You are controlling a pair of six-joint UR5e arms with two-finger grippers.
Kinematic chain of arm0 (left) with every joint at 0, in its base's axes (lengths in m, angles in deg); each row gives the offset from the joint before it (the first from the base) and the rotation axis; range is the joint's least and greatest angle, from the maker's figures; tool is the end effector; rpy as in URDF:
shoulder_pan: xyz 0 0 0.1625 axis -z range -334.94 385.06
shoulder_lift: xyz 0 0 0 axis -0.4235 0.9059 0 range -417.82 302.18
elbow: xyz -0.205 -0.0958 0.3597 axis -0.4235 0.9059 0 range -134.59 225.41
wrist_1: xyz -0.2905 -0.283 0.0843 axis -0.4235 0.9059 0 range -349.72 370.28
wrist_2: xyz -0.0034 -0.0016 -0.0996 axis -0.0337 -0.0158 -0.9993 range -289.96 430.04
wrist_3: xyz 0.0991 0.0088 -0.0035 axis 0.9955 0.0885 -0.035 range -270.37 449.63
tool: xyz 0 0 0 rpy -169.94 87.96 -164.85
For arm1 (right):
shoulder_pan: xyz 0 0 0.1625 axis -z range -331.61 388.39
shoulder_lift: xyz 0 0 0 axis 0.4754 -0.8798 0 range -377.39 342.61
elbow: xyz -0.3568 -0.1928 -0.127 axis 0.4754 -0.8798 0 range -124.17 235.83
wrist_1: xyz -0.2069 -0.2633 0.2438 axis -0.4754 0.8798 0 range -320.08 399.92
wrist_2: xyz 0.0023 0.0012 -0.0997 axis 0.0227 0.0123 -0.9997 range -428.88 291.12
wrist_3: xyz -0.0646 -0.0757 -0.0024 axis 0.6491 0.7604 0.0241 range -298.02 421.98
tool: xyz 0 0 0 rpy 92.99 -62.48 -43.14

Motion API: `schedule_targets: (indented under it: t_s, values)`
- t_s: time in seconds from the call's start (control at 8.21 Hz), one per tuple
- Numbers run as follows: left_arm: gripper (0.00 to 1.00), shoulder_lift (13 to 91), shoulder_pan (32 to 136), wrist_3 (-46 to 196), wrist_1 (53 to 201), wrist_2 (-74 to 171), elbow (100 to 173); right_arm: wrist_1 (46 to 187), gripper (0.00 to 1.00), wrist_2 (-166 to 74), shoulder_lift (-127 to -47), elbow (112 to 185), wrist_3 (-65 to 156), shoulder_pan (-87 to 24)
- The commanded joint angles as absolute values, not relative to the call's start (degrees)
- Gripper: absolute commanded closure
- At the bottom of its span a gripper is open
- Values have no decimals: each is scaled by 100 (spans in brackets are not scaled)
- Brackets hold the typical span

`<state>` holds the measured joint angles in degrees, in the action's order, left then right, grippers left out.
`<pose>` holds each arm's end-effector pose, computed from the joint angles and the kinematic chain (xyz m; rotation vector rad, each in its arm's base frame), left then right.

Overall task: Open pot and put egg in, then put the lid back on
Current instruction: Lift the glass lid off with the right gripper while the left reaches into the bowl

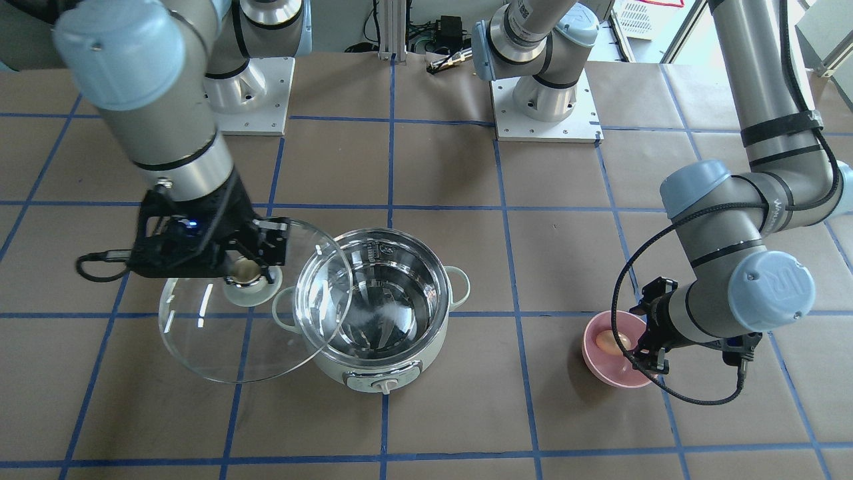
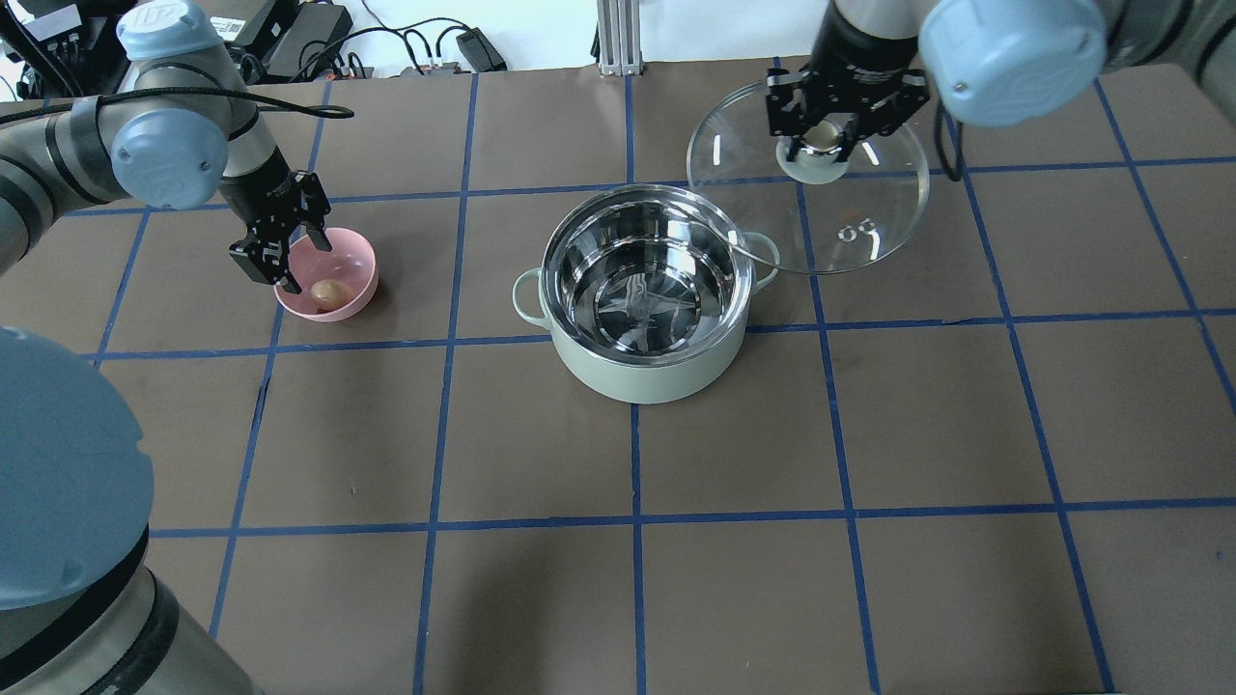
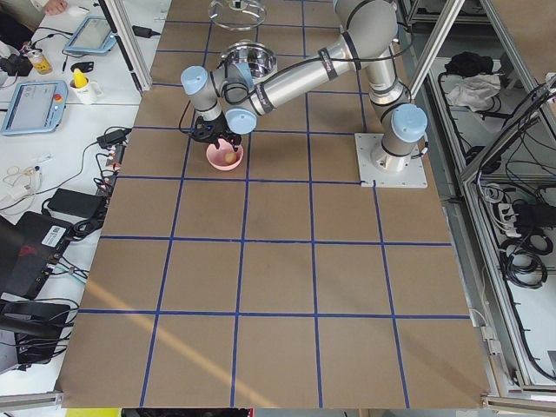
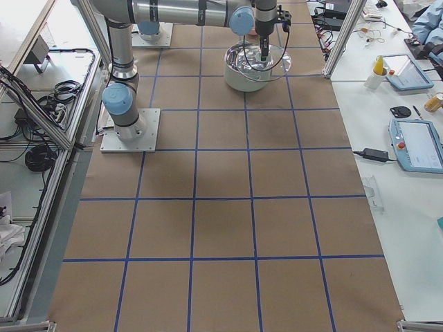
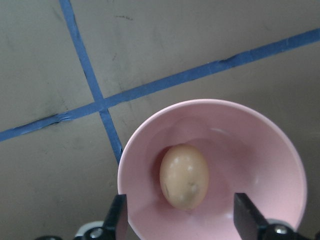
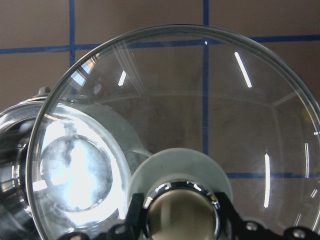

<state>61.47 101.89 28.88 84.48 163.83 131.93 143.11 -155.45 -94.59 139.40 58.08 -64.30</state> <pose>0.0228 -0.6539 0.2471 -1.7991 2.4059 0.2007 0.1670 -0.5876 0.4465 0.0271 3.0699 -0.1773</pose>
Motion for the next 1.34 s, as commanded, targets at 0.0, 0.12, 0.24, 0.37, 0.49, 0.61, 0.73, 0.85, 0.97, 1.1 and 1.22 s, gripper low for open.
schedule_targets:
  t_s: [0.0, 0.12, 0.24, 0.37, 0.49, 0.61, 0.73, 0.85, 0.97, 1.1, 1.22]
  values:
    - [23, 6276, 10187, 2855, 8350, 16399, 13216, 13960, 100, -15659, -9561, 14046, 6935, -5364]
    - [40, 6241, 10196, 2759, 8358, 16373, 13224, 13872, 100, -15799, -9535, 14116, 7197, -5283]
    - [30, 6267, 10196, 2758, 8358, 16373, 13216, 13880, 100, -15800, -9526, 14195, 7165, -5221]
    - [24, 6302, 10187, 2740, 8349, 16382, 13216, 13950, 100, -15730, -9465, 14335, 7173, -5143]
    - [25, 6381, 10196, 2731, 8349, 16399, 13224, 14272, 100, -15730, -9421, 14554, 6921, -5124]
    - [25, 6399, 10196, 2810, 8349, 16391, 13216, 14345, 100, -15712, -9342, 14739, 6579, -5124]
    - [25, 6408, 10196, 2793, 8341, 16390, 13224, 14572, 100, -15747, -9254, 14872, 6593, -5124]
    - [25, 6408, 10196, 2758, 8349, 16399, 13225, 14835, 100, -15756, -9227, 15090, 6593, -5124]
    - [25, 6425, 10196, 2740, 8349, 16417, 13225, 15212, 100, -15721, -9201, 15380, 6602, -5124]
    - [25, 6426, 10196, 2757, 8349, 16408, 13225, 15442, 100, -15730, -9201, 15487, 6689, -5124]
    - [25, 6452, 10196, 2714, 8349, 16417, 13216, 15471, 100, -15704, -9201, 15558, 6690, -5124]
